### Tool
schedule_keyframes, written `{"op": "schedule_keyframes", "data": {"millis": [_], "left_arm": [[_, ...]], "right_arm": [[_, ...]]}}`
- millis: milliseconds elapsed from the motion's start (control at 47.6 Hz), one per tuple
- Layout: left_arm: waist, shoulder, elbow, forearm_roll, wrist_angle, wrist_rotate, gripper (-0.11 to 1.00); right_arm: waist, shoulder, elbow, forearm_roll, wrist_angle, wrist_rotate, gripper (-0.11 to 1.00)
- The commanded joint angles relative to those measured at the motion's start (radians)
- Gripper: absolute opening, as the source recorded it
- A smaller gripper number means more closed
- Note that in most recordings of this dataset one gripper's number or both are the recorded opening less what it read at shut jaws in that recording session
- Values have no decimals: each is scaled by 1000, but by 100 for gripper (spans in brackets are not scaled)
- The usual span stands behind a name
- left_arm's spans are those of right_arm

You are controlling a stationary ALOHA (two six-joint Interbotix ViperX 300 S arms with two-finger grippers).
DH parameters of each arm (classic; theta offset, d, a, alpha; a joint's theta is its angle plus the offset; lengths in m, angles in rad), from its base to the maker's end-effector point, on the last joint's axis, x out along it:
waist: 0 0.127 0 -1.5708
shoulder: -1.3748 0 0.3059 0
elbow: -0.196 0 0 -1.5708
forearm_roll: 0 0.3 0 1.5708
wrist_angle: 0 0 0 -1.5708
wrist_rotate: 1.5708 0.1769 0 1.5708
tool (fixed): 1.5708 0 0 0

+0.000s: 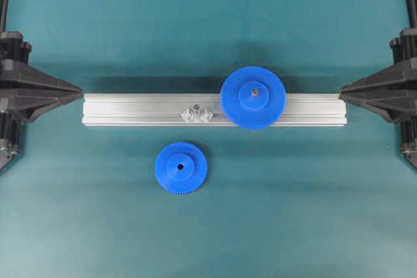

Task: Find the location of the shaft and insert the small gear.
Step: 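Move the left gripper over the small blue gear on the table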

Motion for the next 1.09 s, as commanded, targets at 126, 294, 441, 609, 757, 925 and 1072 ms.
{"op": "schedule_keyframes", "data": {"millis": [126, 294, 441, 609, 757, 925, 1072], "left_arm": [[-5, 14, -41, 12, 55, -35, 2], [-6, 38, -55, 11, 77, -37, 1], [-29, 74, -71, 11, 117, -48, 1], [-40, 115, -95, 12, 212, -69, 1], [-40, 153, -117, 12, 258, -75, 1], [-40, 201, -144, 12, 310, -78, 1], [-41, 264, -164, 11, 339, -78, 1]], "right_arm": [[15, 8, 8, 17, 14, 14, 14], [17, -3, 12, 18, 44, 61, 3], [17, -6, 14, 17, 101, 106, 3], [15, -8, 11, 17, 190, 115, 3], [15, -6, 9, 18, 268, 117, 3], [12, -2, 9, 17, 347, 117, 3], [11, 2, 11, 18, 397, 118, 3]]}}
